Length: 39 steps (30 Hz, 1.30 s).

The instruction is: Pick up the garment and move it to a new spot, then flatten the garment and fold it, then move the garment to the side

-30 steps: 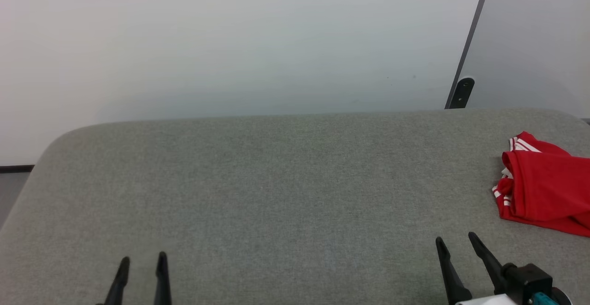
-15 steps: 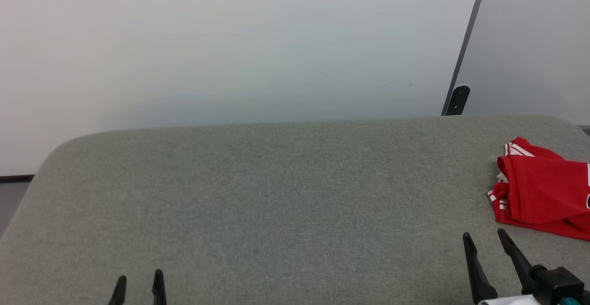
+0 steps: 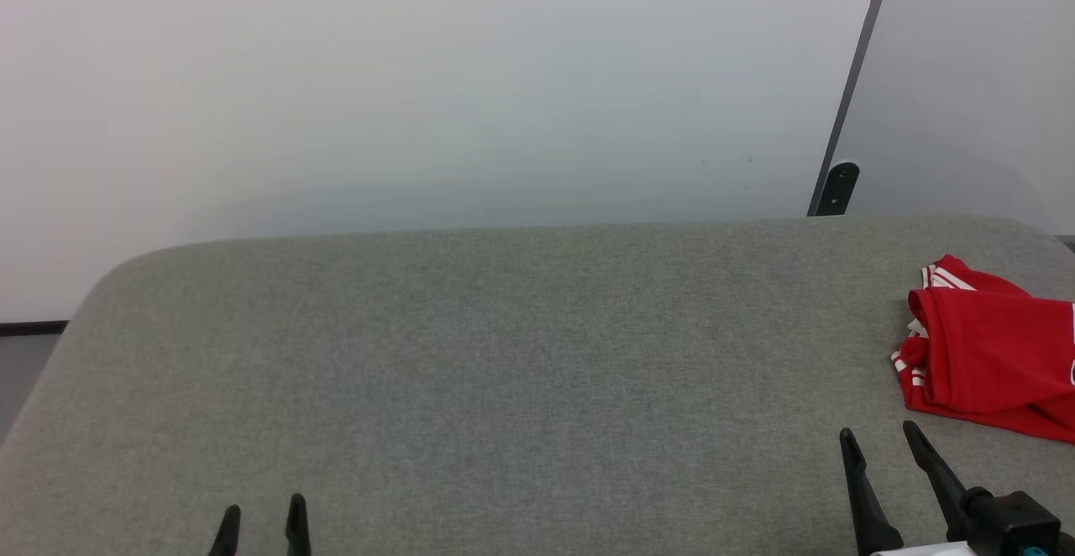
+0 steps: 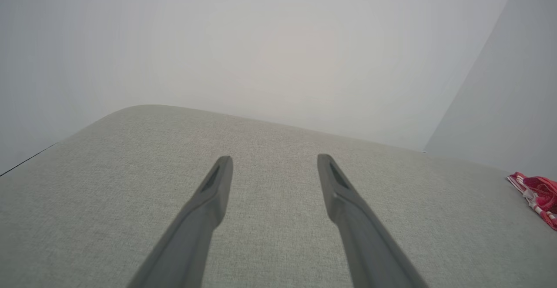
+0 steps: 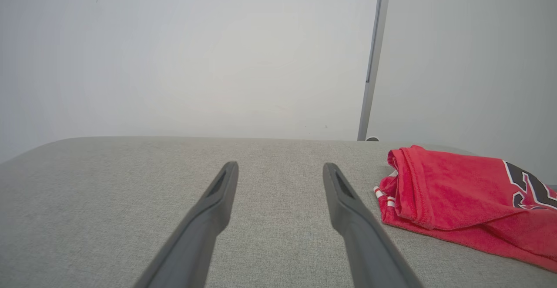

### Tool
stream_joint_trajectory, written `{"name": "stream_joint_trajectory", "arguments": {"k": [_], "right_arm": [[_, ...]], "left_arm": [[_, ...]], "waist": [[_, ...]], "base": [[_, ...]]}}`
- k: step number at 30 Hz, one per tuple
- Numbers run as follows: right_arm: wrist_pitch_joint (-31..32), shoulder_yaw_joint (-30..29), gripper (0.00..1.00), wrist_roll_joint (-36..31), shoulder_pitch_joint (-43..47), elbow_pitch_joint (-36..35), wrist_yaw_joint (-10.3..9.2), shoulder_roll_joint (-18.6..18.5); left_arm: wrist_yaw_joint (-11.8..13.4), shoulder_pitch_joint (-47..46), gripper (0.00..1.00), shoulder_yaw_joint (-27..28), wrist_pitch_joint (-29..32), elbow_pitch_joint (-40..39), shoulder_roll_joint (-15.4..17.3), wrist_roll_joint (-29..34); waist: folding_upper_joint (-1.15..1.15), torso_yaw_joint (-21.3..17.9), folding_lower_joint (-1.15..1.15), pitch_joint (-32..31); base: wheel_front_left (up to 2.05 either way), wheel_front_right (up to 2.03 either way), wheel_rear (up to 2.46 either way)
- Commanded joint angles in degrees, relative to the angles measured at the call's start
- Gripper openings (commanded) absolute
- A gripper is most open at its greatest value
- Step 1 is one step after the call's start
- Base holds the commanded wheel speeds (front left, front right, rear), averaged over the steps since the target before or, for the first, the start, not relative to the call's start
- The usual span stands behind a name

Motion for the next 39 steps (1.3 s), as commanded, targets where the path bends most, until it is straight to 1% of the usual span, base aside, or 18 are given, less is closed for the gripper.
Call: {"name": "stream_joint_trajectory", "arguments": {"k": [1,17,25,26,31,36,37,39], "right_arm": [[-0.26,0.25,1.0,-0.07,0.31,-0.28,-0.11,0.02],[-0.26,0.47,1.0,0.0,-0.6,-0.64,-0.11,-0.18],[-0.26,0.45,1.0,0.22,-0.73,-0.2,-0.11,0.01],[0.02,0.42,0.0,0.11,-0.29,-0.11,0.0,-0.03],[0.48,0.53,0.0,0.4,1.33,2.69,0.0,0.59],[2.05,-0.27,0.0,6.1,0.44,2.81,0.0,0.88],[2.05,-0.27,0.0,6.1,0.44,2.81,0.0,0.88],[2.61,-0.54,0.0,8.3,0.14,2.8,0.0,1.0]], "left_arm": [[-0.24,0.42,1.0,-0.04,-0.04,0.12,-0.07,-0.24],[-0.26,0.62,1.0,-0.54,-0.04,1.49,-0.07,-0.66],[-0.26,0.45,1.0,-0.99,-0.04,2.17,-0.03,0.08],[0.01,0.1,0.0,-1.0,0.01,2.28,-0.04,-0.34],[0.01,0.37,0.0,-1.1,0.12,5.15,-0.74,-0.86],[0.0,-1.16,0.0,-1.03,1.62,5.64,-0.69,-6.23],[0.0,-1.16,0.0,-1.03,1.62,5.64,-0.69,-6.23],[-0.01,-1.75,0.0,-1.0,2.2,5.83,-0.67,-8.29]], "waist": [[0.0,0.01,0.0,-0.02],[0.0,0.34,0.0,-0.42],[0.0,0.59,0.0,-0.55],[0.0,0.59,0.0,-0.55],[0.0,0.6,0.0,-0.53],[0.0,0.63,0.0,-0.26],[0.0,0.63,0.0,-0.26],[0.0,0.65,0.0,-0.16]], "base": [[0.0,0.0,0.0],[0.0,0.0,0.0],[0.0,0.0,0.0],[0.0,0.0,0.0],[0.0,0.0,0.0],[0.0,0.0,0.0],[0.0,0.0,0.0],[0.0,0.0,0.0]]}}
